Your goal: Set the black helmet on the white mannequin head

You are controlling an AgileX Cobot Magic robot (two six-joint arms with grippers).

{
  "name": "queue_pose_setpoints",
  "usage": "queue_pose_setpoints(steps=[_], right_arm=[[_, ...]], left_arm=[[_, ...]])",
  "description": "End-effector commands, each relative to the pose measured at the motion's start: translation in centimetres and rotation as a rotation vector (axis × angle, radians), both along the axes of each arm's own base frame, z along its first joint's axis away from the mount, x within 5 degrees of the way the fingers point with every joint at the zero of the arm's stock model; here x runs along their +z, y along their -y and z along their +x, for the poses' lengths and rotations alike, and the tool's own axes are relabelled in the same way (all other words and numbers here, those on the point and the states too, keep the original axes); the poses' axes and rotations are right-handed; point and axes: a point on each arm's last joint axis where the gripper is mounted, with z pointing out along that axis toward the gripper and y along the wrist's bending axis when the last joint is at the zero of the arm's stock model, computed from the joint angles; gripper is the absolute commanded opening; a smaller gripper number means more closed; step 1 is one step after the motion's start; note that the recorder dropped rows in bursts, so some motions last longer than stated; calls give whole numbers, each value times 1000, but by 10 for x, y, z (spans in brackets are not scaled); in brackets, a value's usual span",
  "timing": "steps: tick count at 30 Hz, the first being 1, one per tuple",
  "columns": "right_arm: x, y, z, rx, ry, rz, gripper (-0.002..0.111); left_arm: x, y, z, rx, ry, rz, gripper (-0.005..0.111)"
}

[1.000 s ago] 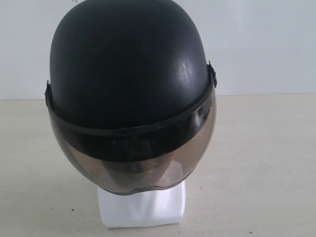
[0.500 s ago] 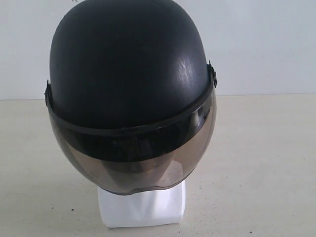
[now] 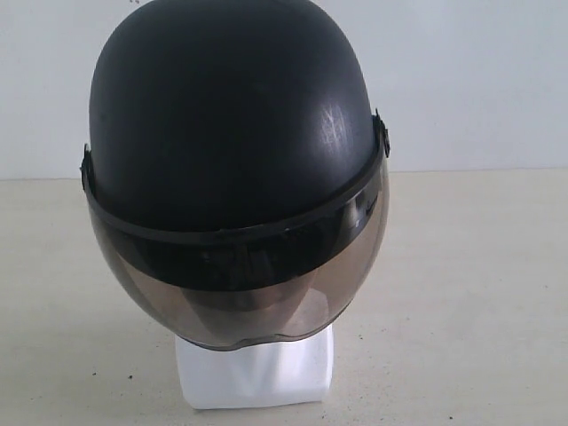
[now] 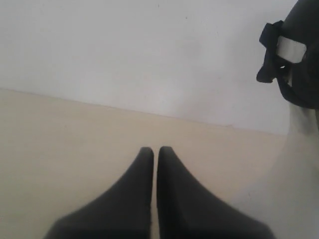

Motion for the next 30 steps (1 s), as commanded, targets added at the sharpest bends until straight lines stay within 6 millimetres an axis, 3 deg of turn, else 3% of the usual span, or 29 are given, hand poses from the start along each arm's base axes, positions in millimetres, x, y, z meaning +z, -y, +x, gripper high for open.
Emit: queue_pose_setpoints(steps=[1,4,25,30], right_arm=[[0,2,0,-3,13,3,0],[0,2,0,-3,13,3,0],[1,2,0,-3,15,4,0],[-2,10,-1,40,148,-191,0]], left_arm=[[-10,0,-1,-9,-90,50,4],[-15,0,-2,-9,-153,73,4],[-15,0,-2,-9,-153,73,4],[-15,0,-2,-9,-153,73,4]])
